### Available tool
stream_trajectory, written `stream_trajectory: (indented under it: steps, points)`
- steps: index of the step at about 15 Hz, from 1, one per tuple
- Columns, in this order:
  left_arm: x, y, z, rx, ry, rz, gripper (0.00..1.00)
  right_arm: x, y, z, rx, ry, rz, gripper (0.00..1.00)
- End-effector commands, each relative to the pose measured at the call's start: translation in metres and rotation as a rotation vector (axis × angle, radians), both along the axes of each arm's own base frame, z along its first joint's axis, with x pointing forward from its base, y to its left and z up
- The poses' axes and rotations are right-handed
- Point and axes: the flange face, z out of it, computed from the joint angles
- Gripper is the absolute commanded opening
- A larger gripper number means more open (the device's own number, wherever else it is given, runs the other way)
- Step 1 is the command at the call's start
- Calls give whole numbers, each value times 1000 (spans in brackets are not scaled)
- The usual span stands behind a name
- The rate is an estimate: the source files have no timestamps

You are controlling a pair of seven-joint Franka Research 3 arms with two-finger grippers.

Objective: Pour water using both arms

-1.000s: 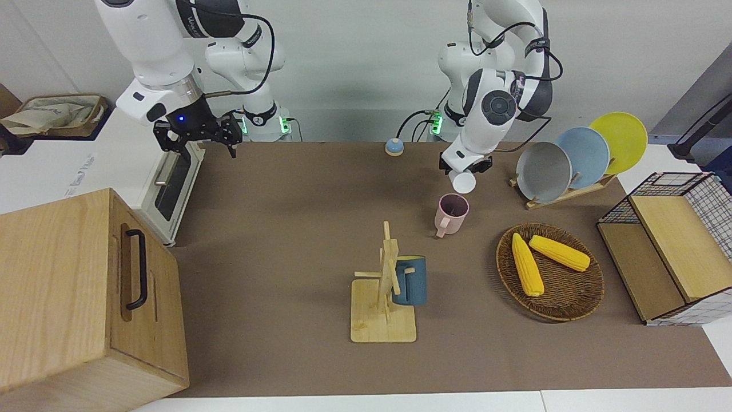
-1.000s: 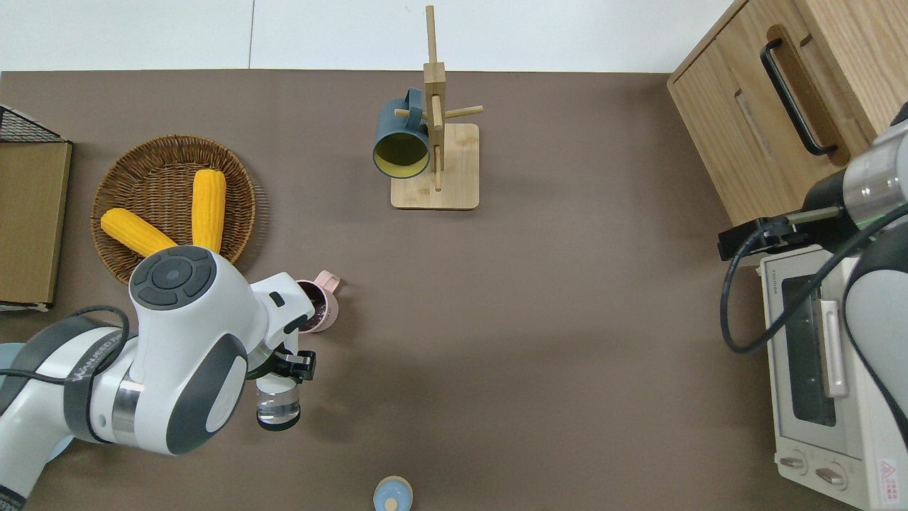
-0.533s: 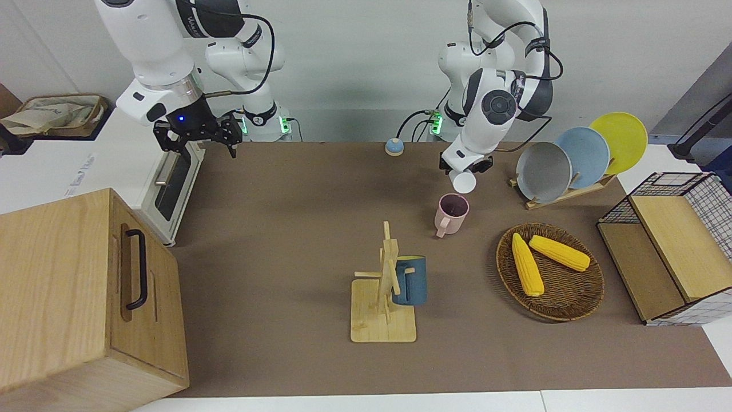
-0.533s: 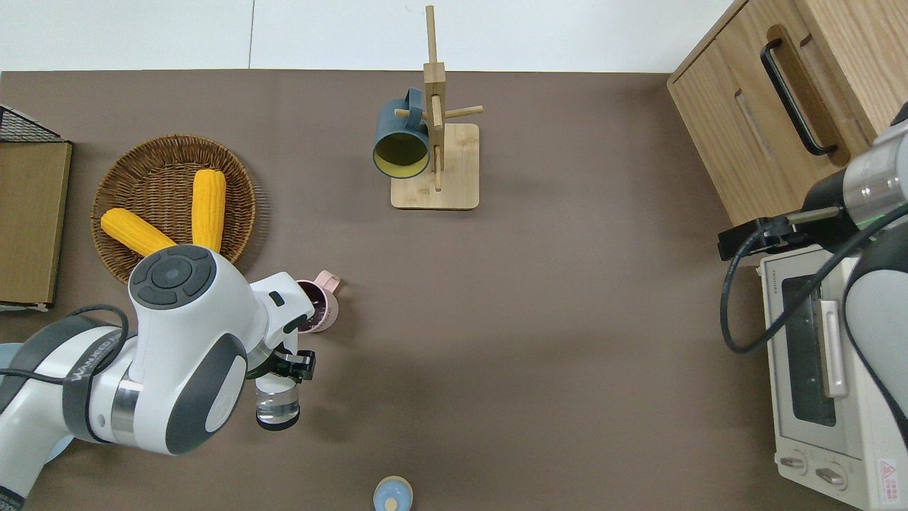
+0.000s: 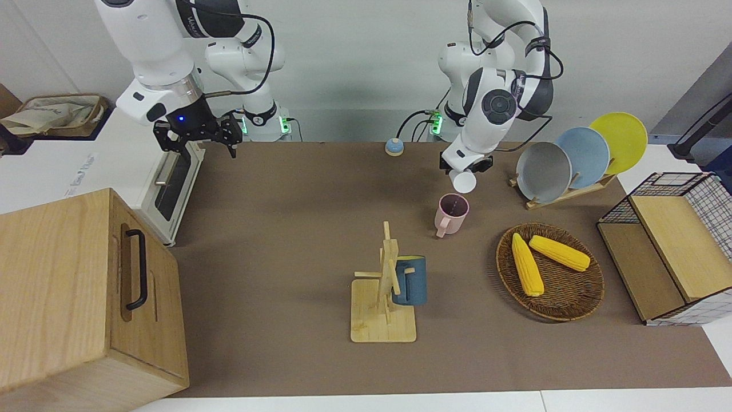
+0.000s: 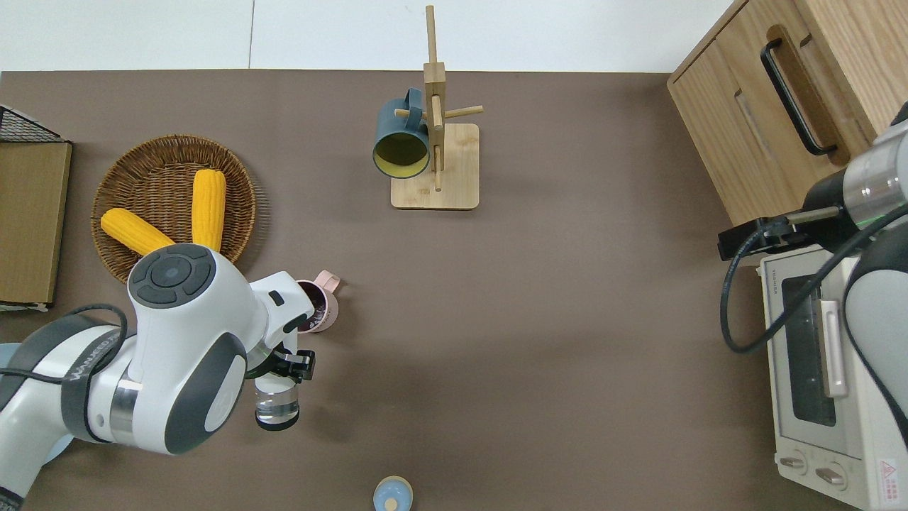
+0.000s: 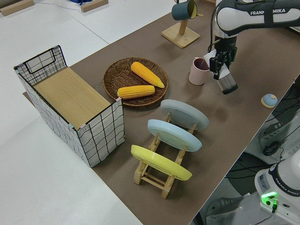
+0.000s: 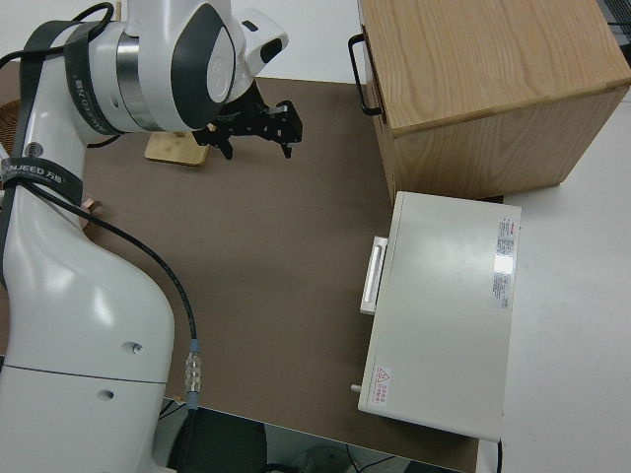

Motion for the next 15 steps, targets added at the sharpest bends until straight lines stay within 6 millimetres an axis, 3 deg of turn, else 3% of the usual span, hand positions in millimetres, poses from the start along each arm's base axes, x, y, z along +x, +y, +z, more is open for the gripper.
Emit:
stream_trajectory:
  steps: [1, 8, 15]
  points:
    - [0, 0, 17, 31, 5, 2, 0, -1, -1, 3, 5, 3, 13, 990]
    - [-2, -1, 28, 30, -21, 5, 0, -1, -1, 3, 5, 3, 13, 990]
    - [-23, 3, 32, 6, -149, 12, 0, -1, -1, 3, 5, 3, 13, 990]
